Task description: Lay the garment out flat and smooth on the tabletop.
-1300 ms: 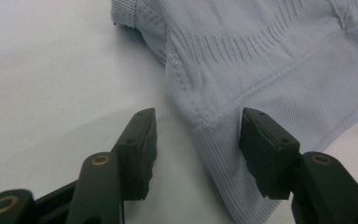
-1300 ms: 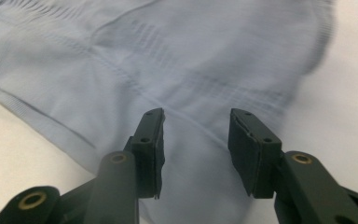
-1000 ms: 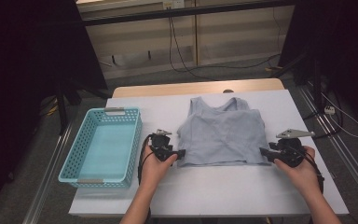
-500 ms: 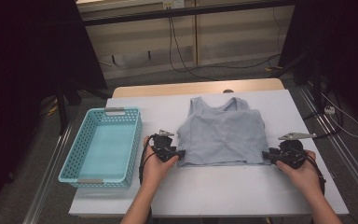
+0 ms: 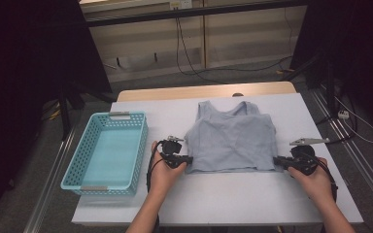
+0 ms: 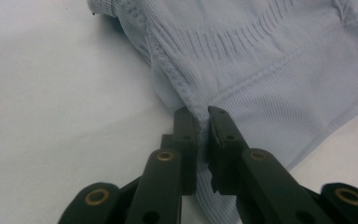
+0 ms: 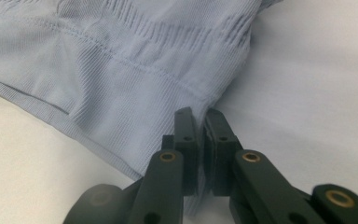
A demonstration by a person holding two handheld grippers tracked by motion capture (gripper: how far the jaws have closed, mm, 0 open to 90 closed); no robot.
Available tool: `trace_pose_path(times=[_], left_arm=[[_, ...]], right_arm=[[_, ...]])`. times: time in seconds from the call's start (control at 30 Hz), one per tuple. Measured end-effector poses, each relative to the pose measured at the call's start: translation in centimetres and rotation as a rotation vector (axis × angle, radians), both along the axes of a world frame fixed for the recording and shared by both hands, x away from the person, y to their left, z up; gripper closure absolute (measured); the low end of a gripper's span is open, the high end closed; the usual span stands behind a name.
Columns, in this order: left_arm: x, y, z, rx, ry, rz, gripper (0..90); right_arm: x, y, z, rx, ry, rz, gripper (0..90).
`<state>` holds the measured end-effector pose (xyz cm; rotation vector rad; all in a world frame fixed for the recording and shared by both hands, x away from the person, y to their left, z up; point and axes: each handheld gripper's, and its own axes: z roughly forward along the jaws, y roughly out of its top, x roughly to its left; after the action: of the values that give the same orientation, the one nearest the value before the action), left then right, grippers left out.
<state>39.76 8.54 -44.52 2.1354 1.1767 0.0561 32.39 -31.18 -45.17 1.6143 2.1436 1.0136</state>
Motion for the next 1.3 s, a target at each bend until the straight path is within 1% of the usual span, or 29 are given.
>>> trace_pose_path(times=[0.1, 0.13, 0.27, 0.33, 0.4, 0.5, 0.6, 0.67, 0.7, 0.77, 0.8, 0.87, 0.9, 0.97, 1.0, 1.03, 1.07, 1.1, 1.13, 1.17, 1.2, 1.27, 1.3], left_arm=[[0.0, 0.1, 0.2, 0.002, 0.024, -0.012, 85.1], [0.0, 0.1, 0.4, -0.007, 0.033, -0.015, 85.4], [-0.2, 0.6, 1.1, -0.023, 0.048, -0.035, 86.2], [-0.4, 0.7, 1.4, -0.029, 0.052, -0.046, 86.4], [-0.8, 1.0, 1.7, -0.034, 0.058, -0.058, 86.5], [-1.5, 1.4, 2.1, -0.038, 0.068, -0.068, 86.7], [-2.4, 1.9, 2.2, -0.064, 0.084, -0.084, 86.6], [-2.9, 2.2, 2.2, -0.064, 0.09, -0.091, 86.6], [-3.1, 2.3, 2.1, -0.065, 0.094, -0.093, 86.6], [-3.3, 2.4, 2.1, -0.064, 0.093, -0.093, 86.6], [-3.3, 2.4, 2.0, -0.058, 0.093, -0.098, 86.5], [-3.4, 2.3, 1.9, -0.041, 0.084, -0.105, 86.5], [-3.4, 2.2, 1.9, -0.036, 0.077, -0.105, 86.3], [-3.2, 2.2, 1.7, -0.038, 0.071, -0.099, 85.0], [-3.2, 2.2, 1.7, -0.031, 0.066, -0.099, 84.3], [-3.1, 2.2, 1.6, -0.036, 0.064, -0.092, 83.1], [-3.0, 2.3, 1.6, -0.037, 0.056, -0.092, 81.3], [-2.9, 2.4, 1.6, -0.036, 0.037, -0.087, 76.9], [-2.8, 2.5, 1.6, -0.033, 0.034, -0.085, 71.9], [-2.8, 2.5, 1.6, -0.043, 0.026, -0.081, 68.8], [-2.7, 2.5, 1.5, -0.043, 0.01, -0.08, 63.4], [-2.6, 2.6, 1.5, -0.037, -0.013, -0.082, 52.0], [-2.6, 2.6, 1.4, -0.038, -0.014, -0.084, 49.7]], right_arm=[[0.0, 0.0, 0.0, 0.003, 0.001, -0.002, 86.1], [-0.1, -0.1, 0.1, 0.004, 0.001, -0.002, 86.2], [-0.5, 0.0, 0.3, -0.006, 0.001, 0.019, 86.7], [-1.0, -0.1, 0.5, 0.0, -0.004, 0.023, 86.8], [-1.4, -0.2, 0.8, 0.013, -0.006, 0.026, 87.0], [-2.1, -0.2, 1.0, 0.017, -0.005, 0.038, 87.1], [-3.1, 0.1, 1.2, 0.011, 0.0, 0.056, 87.1], [-3.6, 0.1, 1.4, 0.011, 0.0, 0.063, 87.1], [-4.0, 0.1, 1.4, 0.019, 0.002, 0.068, 87.2], [-4.4, -0.1, 1.3, 0.027, 0.015, 0.069, 87.2], [-4.6, -0.1, 1.2, 0.032, 0.019, 0.07, 87.1], [-4.6, -0.1, 1.0, 0.029, 0.013, 0.073, 86.5], [-4.5, 0.0, 1.1, 0.023, 0.006, 0.077, 84.4], [-4.2, 0.3, 1.2, 0.006, -0.003, 0.083, 75.4], [-4.0, 0.4, 1.3, 0.006, -0.009, 0.079, 71.1], [-3.8, 0.4, 1.4, 0.001, -0.017, 0.069, 66.0], [-3.5, 0.4, 1.5, -0.005, -0.027, 0.064, 62.9], [-3.2, 0.4, 1.7, -0.007, -0.036, 0.055, 58.6], [-2.7, 0.4, 1.9, -0.008, -0.053, 0.043, 53.5], [-2.3, 0.3, 2.1, -0.01, -0.062, 0.031, 51.7], [-1.8, 0.3, 2.2, -0.013, -0.073, 0.026, 51.5], [-0.8, 0.3, 2.6, -0.021, -0.093, 0.006, 46.6], [-0.3, 0.4, 2.9, -0.024, -0.101, -0.004, 46.4]])
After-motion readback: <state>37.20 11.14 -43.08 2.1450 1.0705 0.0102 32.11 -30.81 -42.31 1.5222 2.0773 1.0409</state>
